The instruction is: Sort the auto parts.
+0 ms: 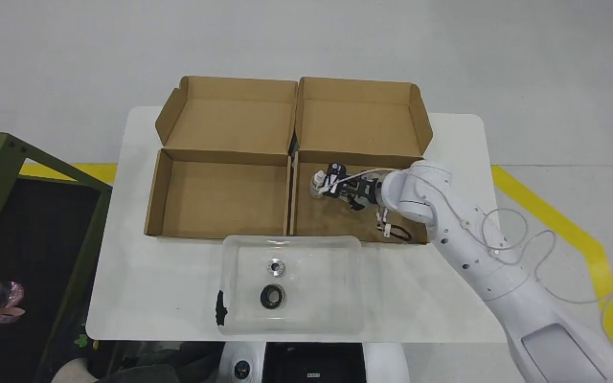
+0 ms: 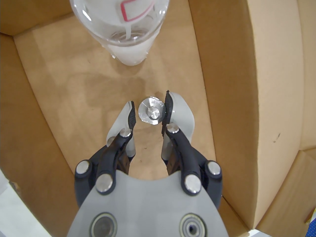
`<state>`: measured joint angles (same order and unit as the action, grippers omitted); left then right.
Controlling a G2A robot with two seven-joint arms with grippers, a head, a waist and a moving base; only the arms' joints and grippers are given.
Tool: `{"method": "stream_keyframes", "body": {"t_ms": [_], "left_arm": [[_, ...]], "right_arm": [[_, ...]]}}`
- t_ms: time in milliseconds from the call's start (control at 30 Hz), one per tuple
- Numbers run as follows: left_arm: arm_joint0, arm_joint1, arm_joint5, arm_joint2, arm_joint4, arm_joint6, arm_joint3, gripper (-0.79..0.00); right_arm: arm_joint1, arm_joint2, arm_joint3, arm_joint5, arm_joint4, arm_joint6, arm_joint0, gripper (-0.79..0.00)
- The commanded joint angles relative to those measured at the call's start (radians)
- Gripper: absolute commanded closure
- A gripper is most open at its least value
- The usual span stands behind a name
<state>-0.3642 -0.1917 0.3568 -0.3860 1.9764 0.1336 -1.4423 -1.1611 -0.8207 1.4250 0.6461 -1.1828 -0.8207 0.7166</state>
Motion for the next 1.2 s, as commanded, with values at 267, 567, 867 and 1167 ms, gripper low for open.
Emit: {"method": "stream_keyframes", "body": {"t_ms": [267, 567, 867, 1167], "left_arm": [[0.000, 0.000, 0.000, 0.000, 0.000, 0.000, 0.000, -0.785], [0.000, 0.000, 0.000, 0.000, 0.000, 0.000, 0.000, -0.785], [0.000, 0.000, 0.000, 0.000, 0.000, 0.000, 0.000, -0.785], [0.000, 0.000, 0.000, 0.000, 0.000, 0.000, 0.000, -0.785]], "right_arm": [[0.023, -0.080, 0.121, -0.007, 0.004, 0.015, 0.063, -0.308], [0.064, -0.207, 0.353, 0.016, 0.015, 0.030, 0.207, -0.360], [0.086, -0.252, 0.538, 0.044, -0.007, 0.083, 0.344, -0.357], [0.090, -0.203, 0.641, 0.058, -0.053, 0.142, 0.426, -0.354]]}}
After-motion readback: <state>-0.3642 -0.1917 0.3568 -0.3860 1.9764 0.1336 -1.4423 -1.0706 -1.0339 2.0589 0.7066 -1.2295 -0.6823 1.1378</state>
